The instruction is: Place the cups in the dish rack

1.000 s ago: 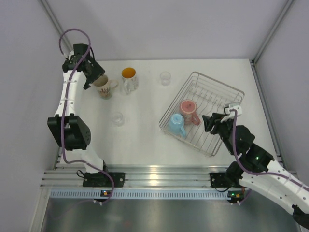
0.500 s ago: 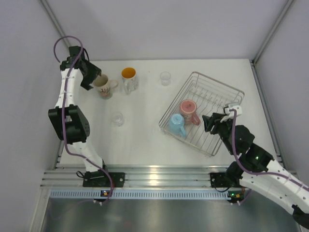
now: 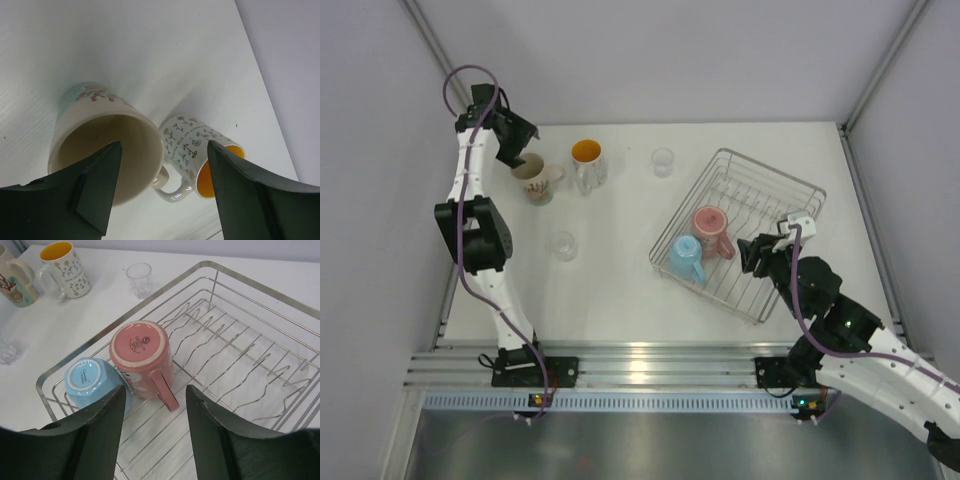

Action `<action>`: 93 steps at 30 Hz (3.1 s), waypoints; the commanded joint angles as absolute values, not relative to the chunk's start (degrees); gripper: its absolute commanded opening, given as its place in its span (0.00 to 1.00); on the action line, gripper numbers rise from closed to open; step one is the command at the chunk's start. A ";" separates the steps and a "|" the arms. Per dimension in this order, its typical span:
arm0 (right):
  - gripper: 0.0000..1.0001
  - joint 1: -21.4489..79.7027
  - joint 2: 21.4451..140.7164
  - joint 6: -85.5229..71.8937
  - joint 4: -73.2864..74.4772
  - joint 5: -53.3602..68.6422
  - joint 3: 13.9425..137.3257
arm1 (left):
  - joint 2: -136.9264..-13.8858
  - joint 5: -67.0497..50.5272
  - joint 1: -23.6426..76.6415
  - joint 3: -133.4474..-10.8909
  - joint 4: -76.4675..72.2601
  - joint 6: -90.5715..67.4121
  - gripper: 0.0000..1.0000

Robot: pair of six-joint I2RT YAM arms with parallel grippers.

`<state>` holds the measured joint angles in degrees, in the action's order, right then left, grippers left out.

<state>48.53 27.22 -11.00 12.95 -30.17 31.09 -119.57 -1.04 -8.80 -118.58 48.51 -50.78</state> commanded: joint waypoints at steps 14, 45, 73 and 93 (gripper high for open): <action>0.53 49.31 28.21 -10.20 11.16 -31.47 31.82 | -124.98 -0.53 -9.49 -118.13 46.67 -51.15 0.72; 0.62 49.22 35.94 -18.72 12.66 -8.27 42.18 | -92.74 -31.81 -10.90 -91.78 19.71 -44.21 0.00; 0.84 49.48 59.23 -48.42 -26.26 23.11 45.26 | -47.38 -36.30 13.01 -46.77 -38.32 -57.21 0.00; 0.64 56.07 76.11 -58.26 -41.48 23.03 55.02 | -42.98 -35.07 16.96 -40.70 -45.70 -56.69 0.00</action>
